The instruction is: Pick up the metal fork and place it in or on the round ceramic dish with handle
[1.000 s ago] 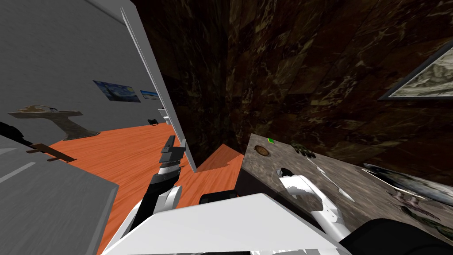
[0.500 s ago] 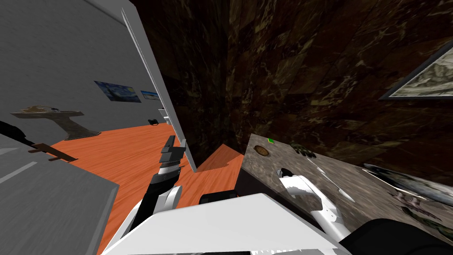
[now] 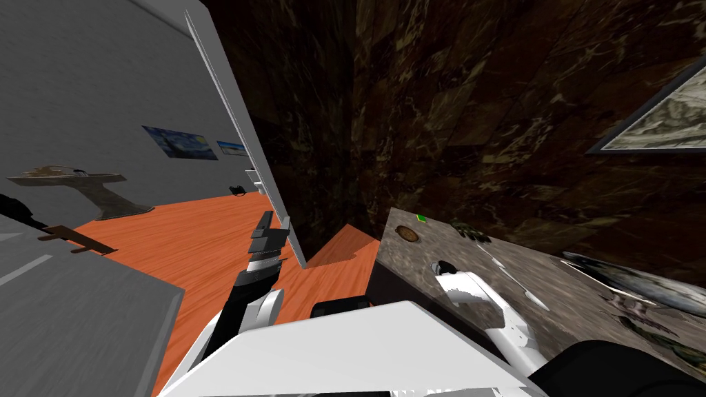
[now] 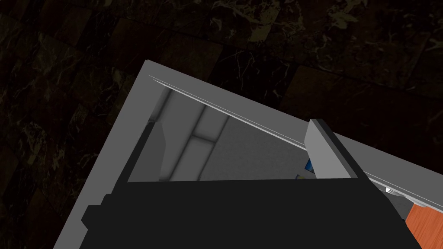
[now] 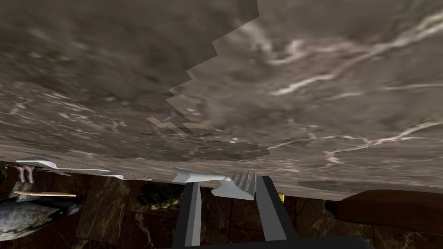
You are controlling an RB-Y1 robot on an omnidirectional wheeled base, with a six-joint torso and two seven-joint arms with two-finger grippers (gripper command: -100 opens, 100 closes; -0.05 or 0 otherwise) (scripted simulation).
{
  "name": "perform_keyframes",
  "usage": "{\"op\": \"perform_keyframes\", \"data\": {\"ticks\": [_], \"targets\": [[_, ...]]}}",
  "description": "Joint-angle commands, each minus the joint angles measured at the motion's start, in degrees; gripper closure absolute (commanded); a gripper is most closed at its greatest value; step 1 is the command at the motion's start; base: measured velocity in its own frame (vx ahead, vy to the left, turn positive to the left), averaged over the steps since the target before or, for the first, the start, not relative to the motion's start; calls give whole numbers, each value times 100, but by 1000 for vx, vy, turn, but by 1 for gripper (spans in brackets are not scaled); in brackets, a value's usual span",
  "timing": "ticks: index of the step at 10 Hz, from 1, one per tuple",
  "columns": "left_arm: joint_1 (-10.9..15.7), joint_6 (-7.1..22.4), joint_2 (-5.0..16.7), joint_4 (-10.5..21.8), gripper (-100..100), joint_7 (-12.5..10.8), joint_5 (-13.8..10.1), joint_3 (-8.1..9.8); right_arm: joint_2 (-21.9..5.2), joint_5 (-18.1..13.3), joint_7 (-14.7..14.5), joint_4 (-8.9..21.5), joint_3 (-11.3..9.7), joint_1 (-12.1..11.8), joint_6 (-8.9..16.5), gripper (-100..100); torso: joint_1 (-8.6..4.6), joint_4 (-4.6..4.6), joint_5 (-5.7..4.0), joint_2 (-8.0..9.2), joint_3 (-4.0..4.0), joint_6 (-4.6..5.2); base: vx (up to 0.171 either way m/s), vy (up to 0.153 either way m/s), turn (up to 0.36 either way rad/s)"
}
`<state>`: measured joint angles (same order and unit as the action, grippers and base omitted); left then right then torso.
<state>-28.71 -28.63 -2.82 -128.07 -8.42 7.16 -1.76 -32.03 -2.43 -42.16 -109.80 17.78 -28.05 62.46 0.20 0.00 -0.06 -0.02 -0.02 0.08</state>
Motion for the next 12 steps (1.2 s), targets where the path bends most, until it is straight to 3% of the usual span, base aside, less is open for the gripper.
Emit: {"op": "perform_keyframes", "data": {"ticks": [1,2,3,6,12], "targets": [[0,0,0,0,0,0,0,0,0,0,0,0,0,0,0,100,0,0,0,0,0,0,-8,24,-12],[0,0,0,0,0,0,0,0,-2,6,-8,-13,3,-2,21,0,-6,0,-1,-2,-1,-1,0,0,0],[0,0,0,0,0,0,0,0,-195,89,-111,29,177,-104,27,100,-13,0,-2,-4,-2,-1,63,100,-22],[-1,0,-1,0,0,0,0,-1,-459,247,-270,102,425,-288,53,100,51,-9,13,-41,-23,0,98,160,-39],[-2,0,-1,-1,0,0,0,-1,-1048,701,-668,257,1025,-755,121,100,49,-18,20,-65,-40,-2,125,142,-27]]}}
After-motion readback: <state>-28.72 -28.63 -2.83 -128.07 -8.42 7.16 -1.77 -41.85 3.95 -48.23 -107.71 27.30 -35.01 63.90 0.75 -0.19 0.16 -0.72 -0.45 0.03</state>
